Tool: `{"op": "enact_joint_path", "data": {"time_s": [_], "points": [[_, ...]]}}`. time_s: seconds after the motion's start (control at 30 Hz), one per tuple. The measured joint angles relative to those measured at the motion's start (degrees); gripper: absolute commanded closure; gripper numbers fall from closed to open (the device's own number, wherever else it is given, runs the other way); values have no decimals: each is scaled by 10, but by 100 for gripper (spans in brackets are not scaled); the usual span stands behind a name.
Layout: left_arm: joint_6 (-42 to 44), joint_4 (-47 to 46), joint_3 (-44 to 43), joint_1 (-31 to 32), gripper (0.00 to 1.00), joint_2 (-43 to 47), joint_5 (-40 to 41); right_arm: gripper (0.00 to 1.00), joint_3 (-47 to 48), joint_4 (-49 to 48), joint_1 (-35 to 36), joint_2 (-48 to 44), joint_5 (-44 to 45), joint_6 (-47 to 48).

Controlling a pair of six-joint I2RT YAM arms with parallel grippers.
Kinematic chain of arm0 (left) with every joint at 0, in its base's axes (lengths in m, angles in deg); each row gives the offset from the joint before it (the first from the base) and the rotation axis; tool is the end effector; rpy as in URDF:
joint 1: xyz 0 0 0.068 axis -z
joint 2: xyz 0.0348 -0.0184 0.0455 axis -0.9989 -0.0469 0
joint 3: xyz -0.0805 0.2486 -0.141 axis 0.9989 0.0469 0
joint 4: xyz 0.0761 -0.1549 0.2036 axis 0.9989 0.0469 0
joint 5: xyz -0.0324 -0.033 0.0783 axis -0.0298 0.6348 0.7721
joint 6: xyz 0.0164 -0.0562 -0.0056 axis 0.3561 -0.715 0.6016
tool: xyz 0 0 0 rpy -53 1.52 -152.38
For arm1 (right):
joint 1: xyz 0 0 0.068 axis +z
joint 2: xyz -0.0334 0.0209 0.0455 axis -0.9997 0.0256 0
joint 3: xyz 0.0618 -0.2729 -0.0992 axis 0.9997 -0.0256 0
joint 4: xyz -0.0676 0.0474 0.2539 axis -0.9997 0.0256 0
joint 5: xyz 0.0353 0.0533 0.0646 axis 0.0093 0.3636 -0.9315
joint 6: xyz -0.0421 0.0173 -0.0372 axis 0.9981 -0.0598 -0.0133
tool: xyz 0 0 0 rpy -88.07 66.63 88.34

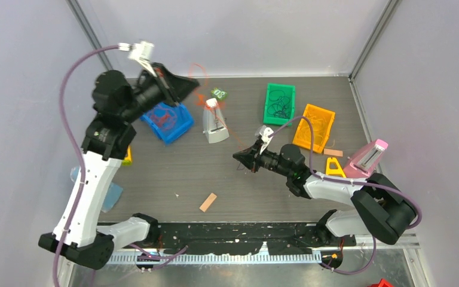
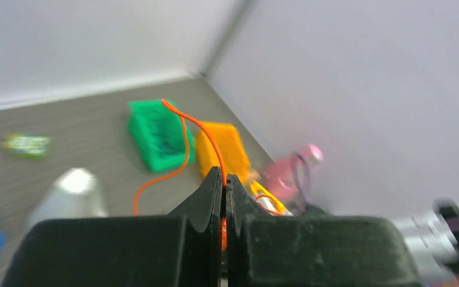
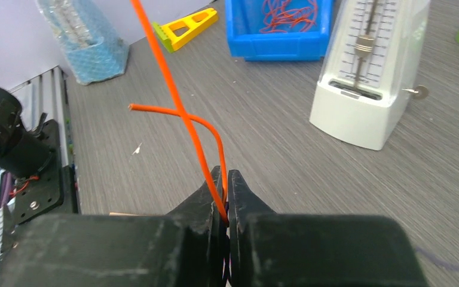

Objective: Untangle the cables

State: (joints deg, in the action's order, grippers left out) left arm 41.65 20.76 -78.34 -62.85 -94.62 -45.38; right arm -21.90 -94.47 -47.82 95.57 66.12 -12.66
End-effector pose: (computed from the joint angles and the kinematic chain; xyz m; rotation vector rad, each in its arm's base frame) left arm 0.1932 -0.1089 0.5319 0.2935 1.6187 -1.1161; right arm 0.1908 0.1850 0.2321 -0.7312 1.5243 0.9871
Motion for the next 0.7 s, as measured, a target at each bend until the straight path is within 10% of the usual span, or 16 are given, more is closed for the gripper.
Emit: {"op": "enact_joint_path", "data": {"time_s": [0.33,0.57,0.7], "points": [[-71,21,-69,-297,100,-5,14,83,2,27,0,-6,82,2],[-104,-17,-40,-343,100,-51,-7,46,3,53,0,-6,120,3],[-113,-34,-5,-344,100,-95,-12,56,13,72,0,-3,132,4]]}}
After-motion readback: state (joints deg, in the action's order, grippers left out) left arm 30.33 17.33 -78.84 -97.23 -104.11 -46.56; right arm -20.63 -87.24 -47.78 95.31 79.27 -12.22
